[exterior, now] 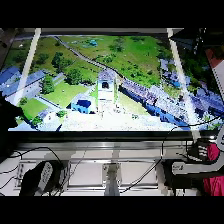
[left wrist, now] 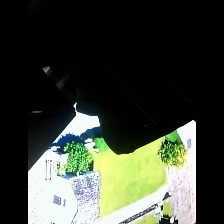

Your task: Fold the clothes and pants, and hang the long-sleeved shirts on hangers.

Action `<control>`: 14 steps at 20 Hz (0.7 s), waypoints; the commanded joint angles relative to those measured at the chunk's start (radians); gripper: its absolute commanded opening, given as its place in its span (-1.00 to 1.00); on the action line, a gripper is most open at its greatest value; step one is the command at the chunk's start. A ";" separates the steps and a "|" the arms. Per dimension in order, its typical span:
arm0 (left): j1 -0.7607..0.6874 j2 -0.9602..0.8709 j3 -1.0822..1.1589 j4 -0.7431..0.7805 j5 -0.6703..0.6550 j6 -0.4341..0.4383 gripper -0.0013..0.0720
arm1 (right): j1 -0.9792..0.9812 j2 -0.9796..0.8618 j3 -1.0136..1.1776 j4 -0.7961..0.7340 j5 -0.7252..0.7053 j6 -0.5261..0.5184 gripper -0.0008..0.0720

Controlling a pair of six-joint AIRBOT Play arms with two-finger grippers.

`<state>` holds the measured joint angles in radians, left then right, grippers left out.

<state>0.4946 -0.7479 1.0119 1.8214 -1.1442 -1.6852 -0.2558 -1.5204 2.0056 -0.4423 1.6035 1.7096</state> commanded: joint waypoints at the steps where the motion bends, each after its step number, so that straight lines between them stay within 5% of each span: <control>1: 0.006 0.000 -0.002 0.007 0.000 0.010 -0.93 | 0.001 0.000 0.001 0.000 0.000 0.000 -0.95; 6: 0.006 -0.096 -0.003 0.357 -0.001 0.097 -0.81 | 0.001 0.000 0.001 0.000 0.000 0.000 -0.95; 8: 0.006 -0.151 -0.003 0.436 -0.002 0.102 0.11 | 0.001 0.000 0.001 0.000 0.000 0.000 -0.95; 9: 0.006 -0.178 -0.003 0.453 -0.005 0.126 0.39 | 0.001 0.000 0.001 0.000 0.000 0.000 -0.95; 14: 0.006 -0.301 -0.003 0.461 -0.009 0.405 0.44 | 0.001 0.000 0.001 0.000 0.000 0.000 -0.95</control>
<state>0.5003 -0.9844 1.0092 2.2402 -1.1542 -1.4387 -0.2558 -1.5204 2.0056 -0.4423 1.6032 1.7092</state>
